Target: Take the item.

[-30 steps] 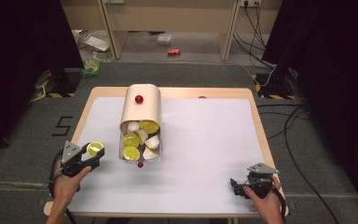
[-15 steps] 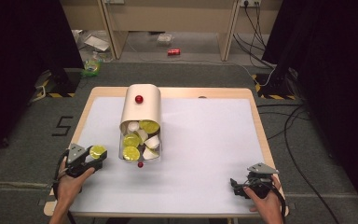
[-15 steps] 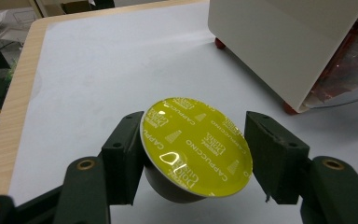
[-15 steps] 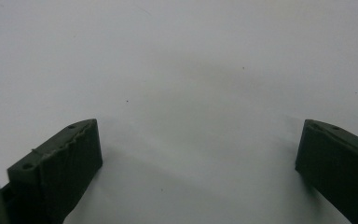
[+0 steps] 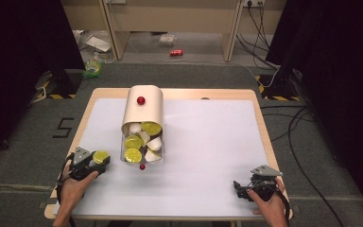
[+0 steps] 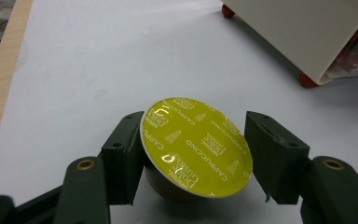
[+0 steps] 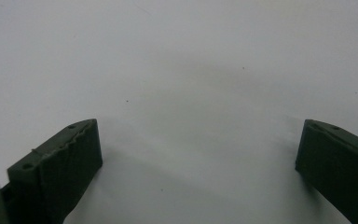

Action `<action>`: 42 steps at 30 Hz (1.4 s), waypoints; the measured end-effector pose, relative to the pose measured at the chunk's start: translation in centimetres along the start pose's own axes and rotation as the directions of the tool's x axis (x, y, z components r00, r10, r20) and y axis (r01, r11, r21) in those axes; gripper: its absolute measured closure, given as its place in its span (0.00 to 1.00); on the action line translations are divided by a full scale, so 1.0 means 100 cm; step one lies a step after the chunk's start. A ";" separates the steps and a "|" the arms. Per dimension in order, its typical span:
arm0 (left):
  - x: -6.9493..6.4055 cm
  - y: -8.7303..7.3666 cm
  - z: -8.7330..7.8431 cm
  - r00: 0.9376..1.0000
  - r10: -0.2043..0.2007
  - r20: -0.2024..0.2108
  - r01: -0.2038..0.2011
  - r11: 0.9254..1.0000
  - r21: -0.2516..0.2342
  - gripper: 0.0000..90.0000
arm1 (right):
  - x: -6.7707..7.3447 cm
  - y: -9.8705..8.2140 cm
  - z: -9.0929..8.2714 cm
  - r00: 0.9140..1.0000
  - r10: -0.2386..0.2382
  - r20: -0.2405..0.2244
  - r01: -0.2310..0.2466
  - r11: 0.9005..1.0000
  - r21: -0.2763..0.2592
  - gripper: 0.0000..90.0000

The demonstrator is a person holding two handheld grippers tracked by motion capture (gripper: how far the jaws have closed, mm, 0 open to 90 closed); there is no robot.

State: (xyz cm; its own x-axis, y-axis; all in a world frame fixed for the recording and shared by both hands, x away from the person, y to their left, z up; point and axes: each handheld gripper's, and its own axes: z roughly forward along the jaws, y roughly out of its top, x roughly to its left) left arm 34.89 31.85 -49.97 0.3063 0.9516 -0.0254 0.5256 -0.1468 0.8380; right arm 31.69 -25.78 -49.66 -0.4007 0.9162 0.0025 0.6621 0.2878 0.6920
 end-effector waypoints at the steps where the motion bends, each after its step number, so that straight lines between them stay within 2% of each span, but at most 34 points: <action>1: 0.000 0.000 0.000 1.000 0.000 0.000 0.000 1.000 -0.002 0.44 | 0.000 0.000 0.000 1.000 0.000 0.000 0.000 1.000 0.000 0.01; 10: 0.002 0.000 0.000 1.000 -0.018 0.008 0.018 1.000 0.008 0.44 | 0.000 0.000 0.000 1.000 0.000 0.000 0.000 1.000 0.000 0.01; 14: 0.001 0.000 0.000 1.000 -0.018 0.011 0.018 1.000 0.006 0.39 | 0.000 0.000 0.000 1.000 0.000 0.000 0.000 1.000 0.000 0.01; 20: -0.001 0.002 -0.002 0.999 -0.016 0.046 0.017 1.000 -0.020 0.31 | 0.000 0.000 0.000 1.000 0.000 0.000 0.000 1.000 0.000 0.01; 26: -0.004 0.007 -0.007 0.999 -0.013 0.044 0.015 0.999 -0.048 0.22 | 0.000 0.000 0.000 1.000 0.000 0.000 0.000 1.000 -0.001 0.01; 32: -0.006 0.015 -0.018 0.998 -0.005 0.057 0.009 0.996 -0.083 0.20 | 0.000 0.000 0.000 1.000 0.000 0.000 0.000 1.000 0.000 0.01; 42: -0.013 0.022 -0.031 0.997 0.022 0.072 -0.014 0.994 -0.105 0.19 | 0.000 0.000 0.000 1.000 0.000 0.000 0.000 1.000 0.000 0.01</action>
State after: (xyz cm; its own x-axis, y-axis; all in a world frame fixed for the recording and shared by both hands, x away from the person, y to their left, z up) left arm 33.20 31.13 -46.35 0.3738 0.9263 -0.0463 0.4346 -0.1309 0.8911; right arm 31.68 -25.78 -49.67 -0.4008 0.9162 0.0026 0.6620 0.2876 0.6922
